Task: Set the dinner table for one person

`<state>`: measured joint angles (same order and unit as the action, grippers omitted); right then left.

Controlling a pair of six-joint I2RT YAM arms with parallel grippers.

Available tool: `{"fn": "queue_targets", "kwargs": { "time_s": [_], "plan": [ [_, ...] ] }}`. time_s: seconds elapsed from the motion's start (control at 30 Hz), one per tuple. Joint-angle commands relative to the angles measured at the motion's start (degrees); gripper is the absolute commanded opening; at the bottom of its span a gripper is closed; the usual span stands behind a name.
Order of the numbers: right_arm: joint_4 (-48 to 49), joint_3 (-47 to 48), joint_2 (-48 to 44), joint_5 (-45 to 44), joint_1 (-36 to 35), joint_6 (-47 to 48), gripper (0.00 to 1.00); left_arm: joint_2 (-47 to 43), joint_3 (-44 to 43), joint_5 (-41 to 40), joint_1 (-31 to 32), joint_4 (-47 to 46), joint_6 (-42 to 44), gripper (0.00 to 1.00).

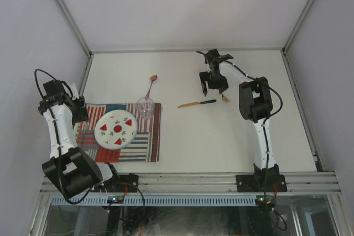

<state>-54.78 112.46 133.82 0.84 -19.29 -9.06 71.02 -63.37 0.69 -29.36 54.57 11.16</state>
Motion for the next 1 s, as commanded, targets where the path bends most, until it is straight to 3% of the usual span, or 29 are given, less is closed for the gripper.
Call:
{"fn": "queue_targets", "kwargs": {
  "time_s": [0.0,0.5,0.97],
  "plan": [
    [-2.16,0.66,-0.41,-3.04,-0.15,-2.63,0.78,-0.71,-1.31,0.95,0.3,0.25,1.18,0.58],
    [-9.9,-1.13,-5.23,-11.73,3.8,-3.57,0.81,1.06,-1.76,3.7,0.28,-1.68,-1.29,0.58],
    [-5.37,2.0,-5.5,-18.56,12.5,3.35,0.83,-0.42,-1.43,2.03,0.23,-0.49,-1.4,0.58]
  ]
}}
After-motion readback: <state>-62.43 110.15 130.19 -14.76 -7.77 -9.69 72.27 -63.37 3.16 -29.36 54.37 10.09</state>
